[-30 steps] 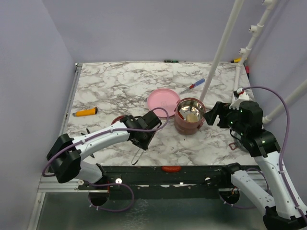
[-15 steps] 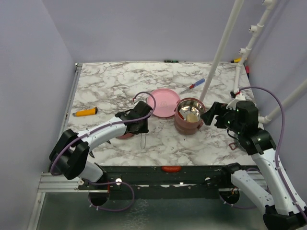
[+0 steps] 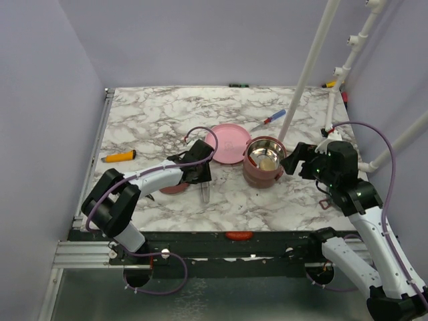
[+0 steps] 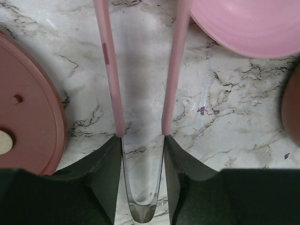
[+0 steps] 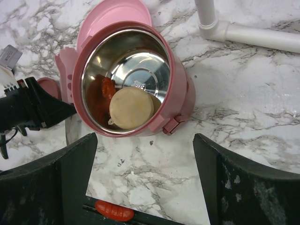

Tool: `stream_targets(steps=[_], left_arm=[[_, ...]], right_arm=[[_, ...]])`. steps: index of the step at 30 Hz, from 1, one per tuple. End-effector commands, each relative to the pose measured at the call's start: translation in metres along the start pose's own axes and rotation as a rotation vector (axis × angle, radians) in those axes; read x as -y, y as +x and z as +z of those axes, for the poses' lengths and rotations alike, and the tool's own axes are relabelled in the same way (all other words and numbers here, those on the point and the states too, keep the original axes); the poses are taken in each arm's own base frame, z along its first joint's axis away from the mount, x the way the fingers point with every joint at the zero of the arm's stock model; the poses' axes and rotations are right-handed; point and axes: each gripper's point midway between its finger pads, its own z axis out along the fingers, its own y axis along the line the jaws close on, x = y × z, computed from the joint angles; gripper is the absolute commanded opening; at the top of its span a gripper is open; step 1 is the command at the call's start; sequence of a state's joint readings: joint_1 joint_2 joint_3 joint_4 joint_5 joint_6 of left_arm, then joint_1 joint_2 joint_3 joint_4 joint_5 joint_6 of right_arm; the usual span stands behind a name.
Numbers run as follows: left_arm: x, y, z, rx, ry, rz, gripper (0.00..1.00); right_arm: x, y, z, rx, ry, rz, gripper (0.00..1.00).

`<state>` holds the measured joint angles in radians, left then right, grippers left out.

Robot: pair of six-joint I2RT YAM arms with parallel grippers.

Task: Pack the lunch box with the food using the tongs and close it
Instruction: Place the clamp at the center of the board.

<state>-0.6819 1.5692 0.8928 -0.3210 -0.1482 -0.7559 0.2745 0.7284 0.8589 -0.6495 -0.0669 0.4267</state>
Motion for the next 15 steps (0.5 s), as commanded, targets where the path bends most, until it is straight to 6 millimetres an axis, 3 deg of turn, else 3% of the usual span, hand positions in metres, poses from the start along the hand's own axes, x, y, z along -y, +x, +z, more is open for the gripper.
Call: stream_targets(steps=[1,10,15], left_arm=[[0.002,-0.008,0.005,0.03,0.002,-0.008,0.43],[0.01,-0.018,-0.001,0.051,0.031,0.03,0.66],[0.035,-0.048,-0.025,0.126,0.114,0.065,0.69]], right_arm=[[0.009,-0.006,0.006,0.042,0.044,0.009,0.87],[0.013,-0.015,0.01,0.079,0.075,0.025,0.87],[0.011,-0.024,0.01,0.108,0.072,0.026,0.88]])
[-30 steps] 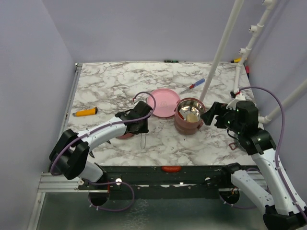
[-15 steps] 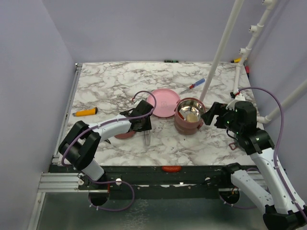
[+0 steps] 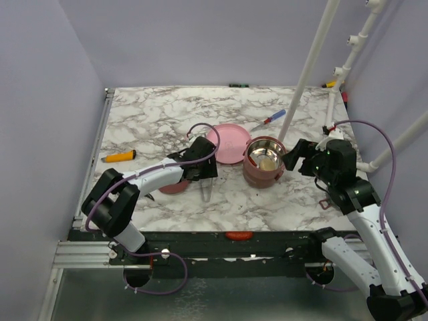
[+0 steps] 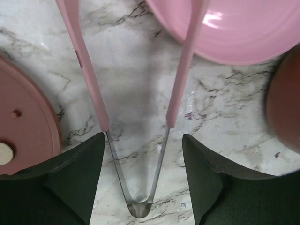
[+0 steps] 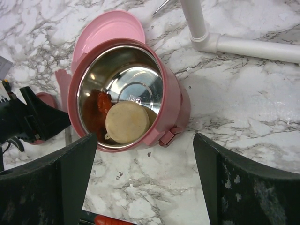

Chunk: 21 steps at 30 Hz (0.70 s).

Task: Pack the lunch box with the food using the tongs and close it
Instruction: Place the clamp at the center of the board.

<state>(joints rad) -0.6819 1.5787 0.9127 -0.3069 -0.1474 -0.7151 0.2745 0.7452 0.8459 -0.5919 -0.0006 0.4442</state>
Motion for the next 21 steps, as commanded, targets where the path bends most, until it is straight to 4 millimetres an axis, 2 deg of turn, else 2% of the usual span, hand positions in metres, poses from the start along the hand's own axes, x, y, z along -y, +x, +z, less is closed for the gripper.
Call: stream_targets(steps=[1,3,4,6,8,13,15,18,21], left_arm=[[0.034,-0.048,-0.031,0.125,0.119,0.035,0.69],[0.038,-0.058,-0.044,0.154,0.144,0.054,0.69],[0.032,-0.063,-0.048,0.163,0.126,0.056,0.69],[0.008,-0.071,-0.053,0.163,0.056,0.031,0.69],[-0.03,-0.07,-0.053,0.144,-0.032,-0.014,0.69],[-0.118,-0.06,-0.058,0.108,-0.181,-0.158,0.67],[-0.146,-0.051,-0.059,0.078,-0.229,-0.193,0.65],[-0.175,-0.033,-0.055,0.026,-0.283,-0.223,0.62],[-0.189,-0.014,-0.05,-0.031,-0.304,-0.251,0.58]], right_arm=[[0.003,-0.013,0.003,0.055,0.023,0.013,0.88],[0.001,-0.014,0.005,0.054,0.017,0.016,0.88],[0.0,-0.015,0.006,0.054,0.013,0.017,0.88],[-0.001,-0.015,0.007,0.054,0.008,0.023,0.88],[-0.002,-0.015,0.01,0.054,0.002,0.022,0.88],[-0.002,-0.013,0.015,0.044,0.004,0.013,0.88],[-0.001,-0.013,0.017,0.045,0.007,0.006,0.88],[0.0,-0.015,0.018,0.051,0.012,-0.003,0.88],[0.0,-0.016,0.02,0.054,0.016,-0.006,0.88]])
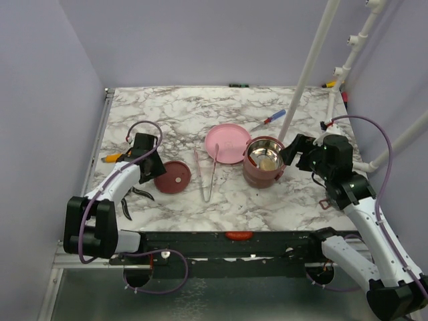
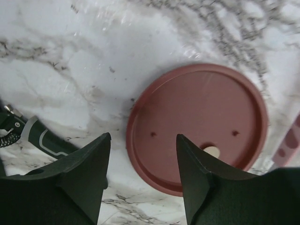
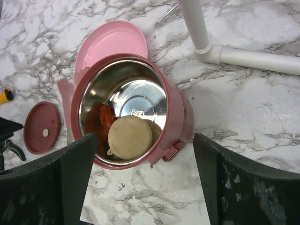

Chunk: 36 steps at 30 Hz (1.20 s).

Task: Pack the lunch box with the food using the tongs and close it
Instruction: Place the clamp at the center of the board, then pick up the box lid from the center of the board.

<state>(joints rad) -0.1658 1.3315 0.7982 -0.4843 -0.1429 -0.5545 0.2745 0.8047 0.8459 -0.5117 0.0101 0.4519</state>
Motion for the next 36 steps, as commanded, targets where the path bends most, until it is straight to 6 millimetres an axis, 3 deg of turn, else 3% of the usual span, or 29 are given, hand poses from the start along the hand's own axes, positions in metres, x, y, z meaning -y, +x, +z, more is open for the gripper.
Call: stream_targets(steps=[1,8,16,21,23,24,29,33,36], left_arm=[[-0.026,0.032,0.007,-0.114,-0.043,0.023,0.57],[-0.03,0.041,0.012,-0.135,-0.042,0.011,0.45],[-0.028,0.05,0.02,-0.175,-0.029,0.016,0.4],[-0.027,0.054,0.024,-0.197,-0.023,0.025,0.21],[-0.027,0.053,0.024,-0.191,-0.023,0.027,0.07],[-0.027,0.05,0.022,-0.178,-0.023,0.028,0.0],[-0.019,0.009,-0.007,-0.026,0.005,0.035,0.0],[0.004,-0.032,-0.043,0.082,0.084,0.061,0.0],[0.036,-0.055,-0.072,0.125,0.155,0.104,0.0]], right_arm=[[0.003,-0.008,0.005,0.033,0.016,-0.015,0.88],[0.004,-0.007,0.009,0.031,0.02,-0.015,0.88],[0.003,-0.007,0.011,0.033,0.016,-0.012,0.88],[0.004,-0.007,0.011,0.035,0.018,-0.011,0.88],[0.005,-0.007,0.01,0.04,0.025,-0.007,0.87],[0.006,-0.008,0.01,0.045,0.028,-0.004,0.87],[0.008,-0.019,0.006,0.09,0.048,-0.008,0.88],[0.005,-0.029,0.009,0.099,0.049,-0.027,0.88],[0.004,-0.036,0.014,0.091,0.064,-0.042,0.88]])
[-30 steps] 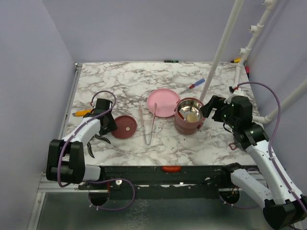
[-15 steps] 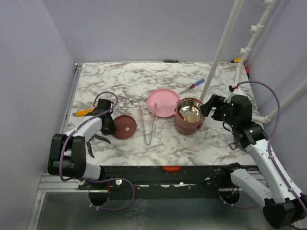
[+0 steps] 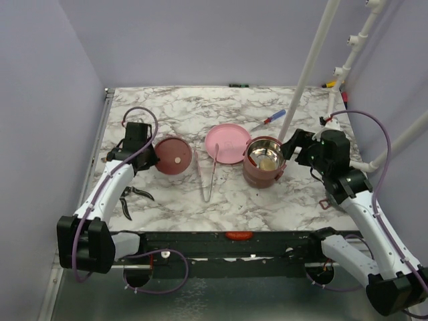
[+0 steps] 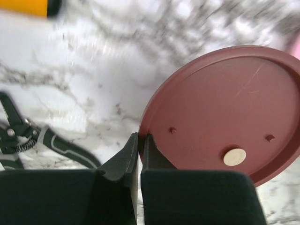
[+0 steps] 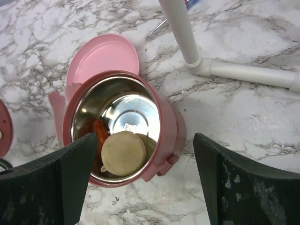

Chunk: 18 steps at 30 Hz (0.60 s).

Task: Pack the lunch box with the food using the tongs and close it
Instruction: Pick up the box lid from the center of the board, then close the box lid on the packing box.

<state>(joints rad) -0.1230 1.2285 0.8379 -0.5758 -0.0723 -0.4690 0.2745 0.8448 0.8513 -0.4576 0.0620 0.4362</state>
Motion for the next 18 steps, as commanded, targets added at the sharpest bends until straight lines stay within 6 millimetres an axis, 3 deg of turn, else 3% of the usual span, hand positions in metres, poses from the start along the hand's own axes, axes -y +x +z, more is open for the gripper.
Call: stream_targets(steps=[1,5,8,10,14,18], left_arm=[[0.054,-0.054,-0.048,0.128,0.114,0.081,0.0],[0.147,-0.069,-0.084,0.171,0.277,0.189,0.0],[0.215,-0.056,-0.095,0.129,0.396,0.279,0.0],[0.249,-0.043,-0.096,0.11,0.436,0.344,0.0],[0.299,-0.008,-0.087,0.042,0.485,0.457,0.0],[0.32,0.021,-0.07,-0.023,0.488,0.522,0.0]], right_arm=[[0.002,-0.027,0.005,0.055,0.044,-0.031,0.88],[0.017,-0.045,0.004,0.083,0.159,-0.041,0.88],[0.036,-0.065,-0.006,0.14,0.278,-0.022,0.91],[0.053,-0.079,-0.017,0.198,0.362,0.004,0.95],[0.078,-0.095,-0.04,0.292,0.463,0.056,0.98],[0.084,-0.099,-0.056,0.334,0.493,0.079,0.98]])
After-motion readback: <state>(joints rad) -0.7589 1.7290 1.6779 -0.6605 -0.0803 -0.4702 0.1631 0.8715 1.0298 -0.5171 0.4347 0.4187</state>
